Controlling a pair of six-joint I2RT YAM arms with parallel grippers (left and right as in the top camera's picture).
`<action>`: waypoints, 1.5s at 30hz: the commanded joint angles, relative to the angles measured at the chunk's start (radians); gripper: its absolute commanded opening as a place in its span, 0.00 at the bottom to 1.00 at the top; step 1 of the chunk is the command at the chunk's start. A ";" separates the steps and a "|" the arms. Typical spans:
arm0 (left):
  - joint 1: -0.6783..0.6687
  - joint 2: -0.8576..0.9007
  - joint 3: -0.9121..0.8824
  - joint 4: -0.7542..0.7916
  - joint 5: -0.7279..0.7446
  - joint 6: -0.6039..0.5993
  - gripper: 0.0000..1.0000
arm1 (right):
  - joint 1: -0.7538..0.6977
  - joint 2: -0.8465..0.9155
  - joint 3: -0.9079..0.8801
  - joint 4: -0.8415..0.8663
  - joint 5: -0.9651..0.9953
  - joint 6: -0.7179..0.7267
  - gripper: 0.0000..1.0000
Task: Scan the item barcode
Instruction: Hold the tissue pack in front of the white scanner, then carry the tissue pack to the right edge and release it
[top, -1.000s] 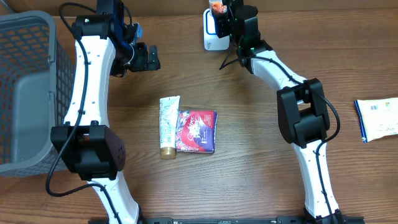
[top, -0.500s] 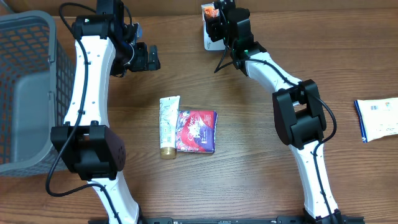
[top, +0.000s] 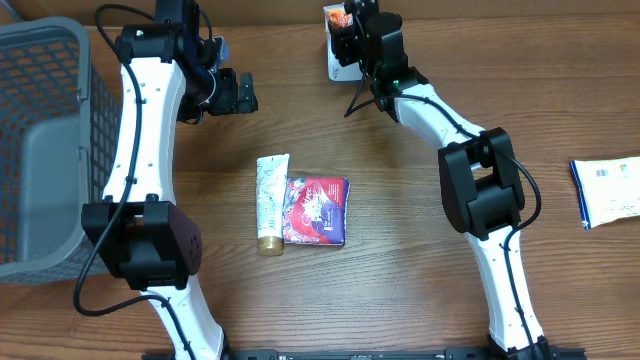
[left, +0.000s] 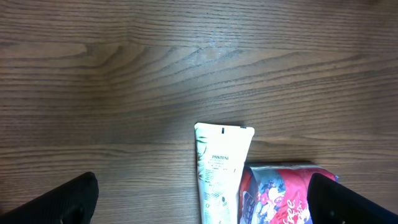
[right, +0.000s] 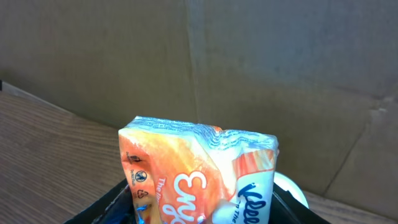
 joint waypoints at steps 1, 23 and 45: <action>0.004 -0.016 0.014 0.001 -0.006 0.023 1.00 | 0.000 0.039 0.015 0.026 0.006 -0.005 0.57; 0.004 -0.016 0.014 0.001 -0.006 0.023 1.00 | 0.000 -0.006 0.015 -0.013 0.057 -0.027 0.58; 0.004 -0.016 0.014 0.001 -0.006 0.023 1.00 | -0.449 -0.492 -0.050 -1.325 0.410 0.066 0.50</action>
